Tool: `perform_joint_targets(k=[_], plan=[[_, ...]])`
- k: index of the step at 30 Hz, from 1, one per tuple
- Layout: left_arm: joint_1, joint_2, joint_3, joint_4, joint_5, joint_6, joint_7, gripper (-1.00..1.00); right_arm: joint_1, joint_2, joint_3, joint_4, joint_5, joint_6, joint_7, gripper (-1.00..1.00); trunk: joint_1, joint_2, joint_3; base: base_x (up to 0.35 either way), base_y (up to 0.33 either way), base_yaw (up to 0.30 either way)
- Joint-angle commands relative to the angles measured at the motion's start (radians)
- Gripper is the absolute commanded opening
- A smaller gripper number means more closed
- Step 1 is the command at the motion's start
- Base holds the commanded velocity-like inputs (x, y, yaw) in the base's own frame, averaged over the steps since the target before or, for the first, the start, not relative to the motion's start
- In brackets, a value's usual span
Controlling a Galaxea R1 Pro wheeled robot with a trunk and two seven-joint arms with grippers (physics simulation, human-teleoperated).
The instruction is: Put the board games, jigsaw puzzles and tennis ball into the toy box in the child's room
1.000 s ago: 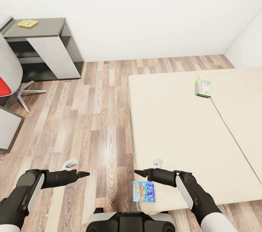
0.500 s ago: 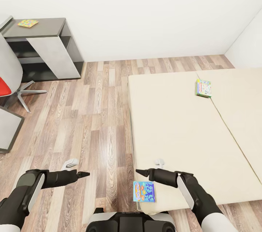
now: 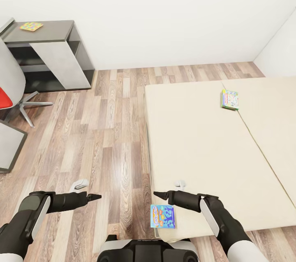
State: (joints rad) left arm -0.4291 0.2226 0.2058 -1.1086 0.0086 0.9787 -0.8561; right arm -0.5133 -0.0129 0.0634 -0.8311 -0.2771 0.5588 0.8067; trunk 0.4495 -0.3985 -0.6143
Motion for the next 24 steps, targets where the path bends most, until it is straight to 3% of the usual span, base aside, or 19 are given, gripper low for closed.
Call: perform_joint_targets(k=[1, 24], plan=[[0.0, 0.0, 0.001, 0.0, 0.001, 0.008, -0.003, 1.0, 0.0, -0.001, 0.003, -0.001, -0.008, 0.007, -0.005, 1.0, 0.001, -0.002, -0.001, 0.0, 0.0, -0.048], [0.0, 0.0, 0.001, 0.0, 0.002, 0.008, -0.006, 1.0, 0.0, 0.003, 0.003, 0.0, -0.008, 0.007, -0.029, 1.0, 0.001, -0.002, 0.0, 0.0, 0.0, -0.008]])
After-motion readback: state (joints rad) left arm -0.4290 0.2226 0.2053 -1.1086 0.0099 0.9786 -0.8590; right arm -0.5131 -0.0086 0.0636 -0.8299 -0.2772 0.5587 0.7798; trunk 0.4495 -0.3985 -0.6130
